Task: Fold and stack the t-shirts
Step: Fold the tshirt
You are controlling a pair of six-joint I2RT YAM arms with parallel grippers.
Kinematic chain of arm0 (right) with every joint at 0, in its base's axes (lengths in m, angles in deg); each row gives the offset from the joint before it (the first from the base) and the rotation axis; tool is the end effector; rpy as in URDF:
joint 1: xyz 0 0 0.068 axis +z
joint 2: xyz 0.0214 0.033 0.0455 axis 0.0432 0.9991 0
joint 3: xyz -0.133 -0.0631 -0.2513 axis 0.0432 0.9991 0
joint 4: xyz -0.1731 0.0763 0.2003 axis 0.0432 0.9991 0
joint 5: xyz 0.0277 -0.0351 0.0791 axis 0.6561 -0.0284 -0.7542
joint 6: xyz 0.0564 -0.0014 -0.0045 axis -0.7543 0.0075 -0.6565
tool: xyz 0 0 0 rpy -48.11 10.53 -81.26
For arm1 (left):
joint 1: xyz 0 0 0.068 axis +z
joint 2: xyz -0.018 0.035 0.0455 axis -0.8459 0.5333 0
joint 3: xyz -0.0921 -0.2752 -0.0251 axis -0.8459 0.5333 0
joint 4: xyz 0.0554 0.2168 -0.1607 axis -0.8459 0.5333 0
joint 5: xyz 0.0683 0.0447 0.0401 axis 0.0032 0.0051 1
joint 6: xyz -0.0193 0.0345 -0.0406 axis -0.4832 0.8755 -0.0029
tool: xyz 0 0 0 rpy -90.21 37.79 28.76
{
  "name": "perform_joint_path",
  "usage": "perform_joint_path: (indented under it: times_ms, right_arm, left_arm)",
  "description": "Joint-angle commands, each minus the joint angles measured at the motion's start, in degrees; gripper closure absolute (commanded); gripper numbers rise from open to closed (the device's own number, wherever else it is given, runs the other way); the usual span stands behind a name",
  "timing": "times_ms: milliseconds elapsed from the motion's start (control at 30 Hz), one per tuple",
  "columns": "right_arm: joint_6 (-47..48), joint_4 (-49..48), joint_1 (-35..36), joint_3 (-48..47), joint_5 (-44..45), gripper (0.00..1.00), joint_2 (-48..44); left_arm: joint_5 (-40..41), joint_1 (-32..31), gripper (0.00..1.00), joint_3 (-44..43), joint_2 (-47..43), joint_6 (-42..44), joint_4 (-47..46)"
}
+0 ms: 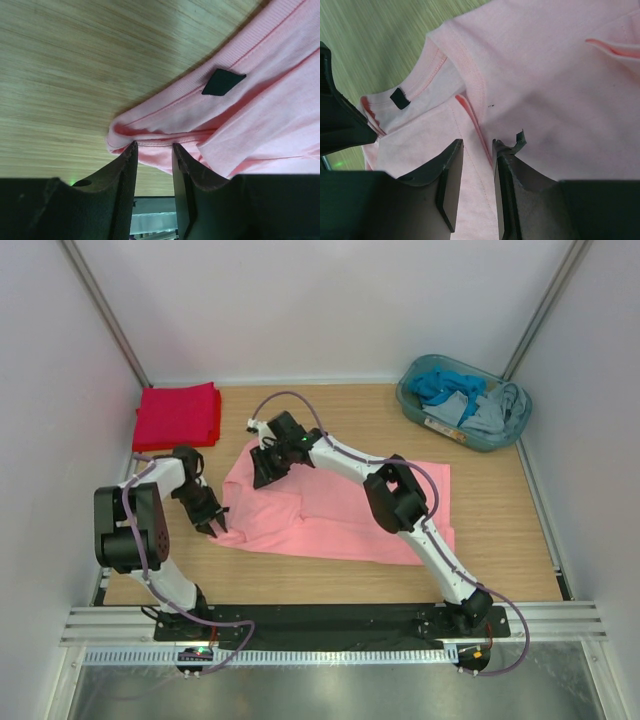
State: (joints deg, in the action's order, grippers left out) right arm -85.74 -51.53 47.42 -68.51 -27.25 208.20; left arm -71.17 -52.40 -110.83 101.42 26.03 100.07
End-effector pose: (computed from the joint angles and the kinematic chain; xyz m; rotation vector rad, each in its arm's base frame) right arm 0.4051 0.4312 0.1551 -0.9753 2.3314 1.0312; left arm 0.2851 0.0197 0.1581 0.8478 -2.9623 0.2614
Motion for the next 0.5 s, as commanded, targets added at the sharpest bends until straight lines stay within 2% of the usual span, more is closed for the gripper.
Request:
perform_joint_path:
  times_ms: [0,133,167,267,333,467]
  right_arm:
    - [0.99,-0.80,0.67,-2.43,-0.58,0.63,-0.03]
    - [0.99,-0.80,1.02,-2.78,-0.58,0.63,0.67]
    - [0.99,-0.62,1.02,-2.78,-0.41,0.63,0.93]
    - [1.34,-0.18,1.28,-2.60,-0.05,0.63,1.29]
    - [1.51,0.08,1.28,-2.52,1.35,0.64,1.37]
    - [1.34,0.26,1.28,-2.16,4.34,0.74,1.11]
  left_arm:
    - [1.52,-0.27,0.66,-1.78,0.87,0.73,0.87]
    - [1.25,-0.44,0.73,-1.95,1.40,0.55,0.87]
    - [1.25,-0.44,0.80,-1.87,1.31,0.64,0.87]
    - [1.08,-0.36,0.93,-1.87,1.57,0.55,1.05]
    - [0.90,-0.44,0.98,-2.04,1.66,0.46,1.22]
    - [2.13,-0.36,1.00,-2.83,1.14,-0.58,3.41]
